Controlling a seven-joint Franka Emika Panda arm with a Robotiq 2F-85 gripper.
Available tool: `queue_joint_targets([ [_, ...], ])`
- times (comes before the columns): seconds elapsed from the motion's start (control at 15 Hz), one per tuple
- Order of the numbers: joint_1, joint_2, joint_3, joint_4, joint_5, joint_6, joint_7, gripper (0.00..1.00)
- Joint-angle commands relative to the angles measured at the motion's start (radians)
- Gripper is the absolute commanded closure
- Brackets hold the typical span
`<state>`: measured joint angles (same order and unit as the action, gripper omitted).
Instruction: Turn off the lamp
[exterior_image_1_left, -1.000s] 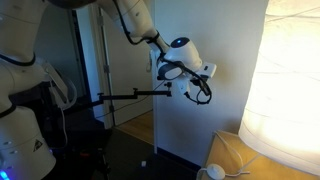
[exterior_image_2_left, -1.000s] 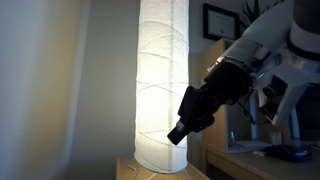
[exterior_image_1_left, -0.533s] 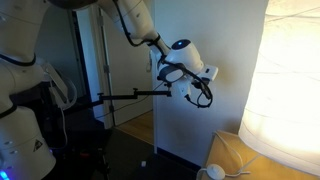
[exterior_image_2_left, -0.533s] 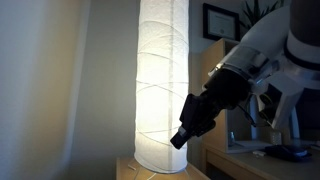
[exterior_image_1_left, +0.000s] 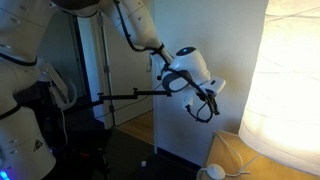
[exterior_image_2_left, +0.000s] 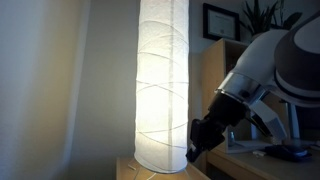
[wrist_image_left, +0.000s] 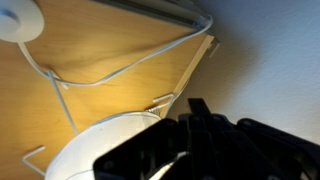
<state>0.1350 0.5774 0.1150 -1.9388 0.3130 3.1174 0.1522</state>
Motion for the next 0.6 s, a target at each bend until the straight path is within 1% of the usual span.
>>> queue_joint_targets([
  [0.0, 0.084, -0.030, -0.112, -0.038, -0.029, -0.056, 0.110, 1.00],
  [0.07, 0.084, -0.034, -0.112, -0.049, -0.026, -0.053, 0.119, 1.00],
  [0.13, 0.105, -0.045, -0.140, -0.068, -0.033, -0.060, 0.136, 1.00],
  [0.2, 0.114, -0.054, -0.149, -0.086, -0.035, -0.056, 0.144, 1.00],
  [0.33, 0.120, -0.074, -0.157, -0.121, -0.039, -0.050, 0.156, 1.00],
  [0.53, 0.168, -0.102, -0.220, -0.173, -0.048, -0.031, 0.198, 1.00],
])
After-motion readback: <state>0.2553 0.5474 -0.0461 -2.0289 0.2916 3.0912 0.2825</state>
